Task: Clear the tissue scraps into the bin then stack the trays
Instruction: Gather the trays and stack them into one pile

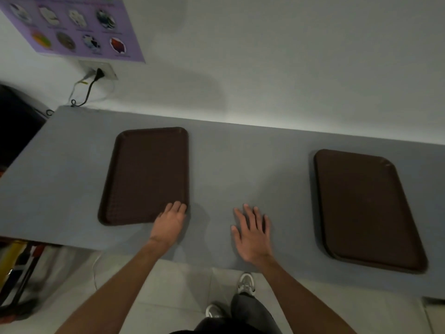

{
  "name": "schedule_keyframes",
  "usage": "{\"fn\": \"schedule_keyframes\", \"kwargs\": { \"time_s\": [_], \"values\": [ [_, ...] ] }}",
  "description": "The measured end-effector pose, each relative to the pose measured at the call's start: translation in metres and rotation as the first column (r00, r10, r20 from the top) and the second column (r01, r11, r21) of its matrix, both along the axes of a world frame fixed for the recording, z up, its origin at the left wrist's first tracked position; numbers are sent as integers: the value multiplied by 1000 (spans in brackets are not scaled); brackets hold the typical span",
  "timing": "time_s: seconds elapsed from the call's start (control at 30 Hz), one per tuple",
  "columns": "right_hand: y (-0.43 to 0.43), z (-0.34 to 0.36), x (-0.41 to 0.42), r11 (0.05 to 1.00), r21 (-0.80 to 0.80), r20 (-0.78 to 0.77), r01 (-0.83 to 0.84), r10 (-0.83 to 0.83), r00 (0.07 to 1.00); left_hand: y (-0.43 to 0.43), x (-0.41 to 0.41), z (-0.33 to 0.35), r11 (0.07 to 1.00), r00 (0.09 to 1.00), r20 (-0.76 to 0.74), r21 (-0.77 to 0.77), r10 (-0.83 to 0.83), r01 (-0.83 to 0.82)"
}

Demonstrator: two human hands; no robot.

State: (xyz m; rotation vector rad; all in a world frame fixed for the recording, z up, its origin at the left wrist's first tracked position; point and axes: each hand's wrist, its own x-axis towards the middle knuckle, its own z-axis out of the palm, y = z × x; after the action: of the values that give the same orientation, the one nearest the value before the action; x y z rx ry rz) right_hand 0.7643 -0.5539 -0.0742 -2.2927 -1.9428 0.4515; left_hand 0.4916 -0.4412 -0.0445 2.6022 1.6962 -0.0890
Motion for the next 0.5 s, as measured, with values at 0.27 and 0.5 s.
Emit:
{"fn": "schedule_keyframes", "kwargs": {
  "time_s": [0.27, 0.5],
  "values": [
    [27, 26, -12, 954, 99, -219, 285, -258, 941, -85, 66, 15, 998, 960, 276, -27, -42, 51],
    [30, 48, -34, 973, -65, -255, 221, -230, 939, -50, -6, 20, 888, 812, 423, 32, 403, -458]
  ]
}}
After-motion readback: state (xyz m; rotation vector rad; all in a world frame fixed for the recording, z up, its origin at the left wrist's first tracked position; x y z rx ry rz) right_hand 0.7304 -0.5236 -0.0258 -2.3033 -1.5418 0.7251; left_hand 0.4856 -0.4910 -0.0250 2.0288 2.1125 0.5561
